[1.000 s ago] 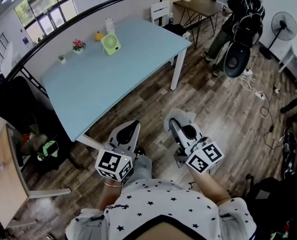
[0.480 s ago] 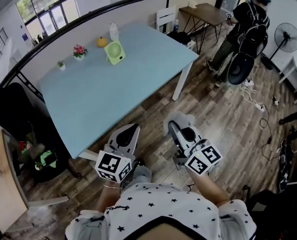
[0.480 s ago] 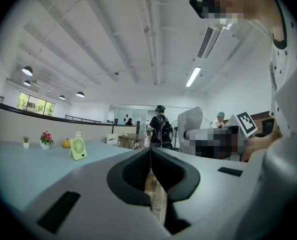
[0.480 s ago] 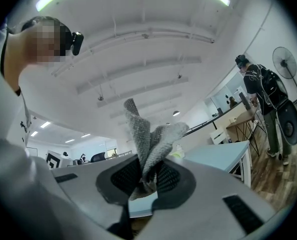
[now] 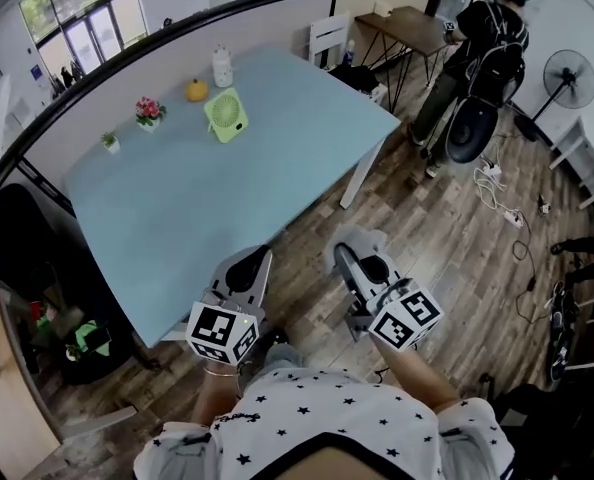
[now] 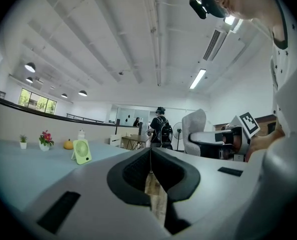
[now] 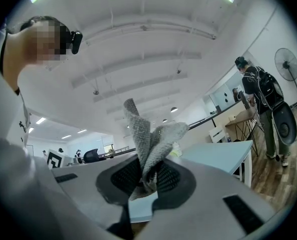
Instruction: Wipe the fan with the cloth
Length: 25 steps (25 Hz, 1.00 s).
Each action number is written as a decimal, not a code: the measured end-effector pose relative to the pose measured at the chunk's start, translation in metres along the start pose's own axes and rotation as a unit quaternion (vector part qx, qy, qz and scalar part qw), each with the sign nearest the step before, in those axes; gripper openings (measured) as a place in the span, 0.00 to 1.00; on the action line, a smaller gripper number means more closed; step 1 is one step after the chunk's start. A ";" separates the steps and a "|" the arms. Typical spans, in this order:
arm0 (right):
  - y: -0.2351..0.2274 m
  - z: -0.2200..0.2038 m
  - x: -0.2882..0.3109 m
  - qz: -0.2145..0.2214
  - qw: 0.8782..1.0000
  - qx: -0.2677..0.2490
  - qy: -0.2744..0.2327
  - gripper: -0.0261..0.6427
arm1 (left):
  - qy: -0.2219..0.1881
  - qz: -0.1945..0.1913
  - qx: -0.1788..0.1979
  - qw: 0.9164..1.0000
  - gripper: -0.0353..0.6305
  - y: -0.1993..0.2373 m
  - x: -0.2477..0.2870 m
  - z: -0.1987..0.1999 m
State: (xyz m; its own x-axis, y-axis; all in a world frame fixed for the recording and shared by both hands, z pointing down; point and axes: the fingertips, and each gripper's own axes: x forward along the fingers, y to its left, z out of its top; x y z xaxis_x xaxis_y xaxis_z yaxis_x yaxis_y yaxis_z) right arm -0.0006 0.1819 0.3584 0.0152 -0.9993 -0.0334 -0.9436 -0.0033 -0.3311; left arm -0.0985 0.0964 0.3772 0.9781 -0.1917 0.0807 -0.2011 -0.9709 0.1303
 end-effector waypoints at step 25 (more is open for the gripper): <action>-0.061 0.010 0.109 0.017 1.000 -0.002 0.011 0.11 | -0.016 0.000 -0.054 0.998 0.10 0.087 0.061 0.012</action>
State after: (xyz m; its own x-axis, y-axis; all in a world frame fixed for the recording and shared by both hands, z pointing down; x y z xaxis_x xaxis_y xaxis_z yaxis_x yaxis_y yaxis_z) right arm 0.0621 0.0735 0.3659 -0.0232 -0.9994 -0.0240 -0.9448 0.0298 -0.3262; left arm -0.0557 -0.0016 0.3817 0.9788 -0.1987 0.0488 -0.2046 -0.9498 0.2368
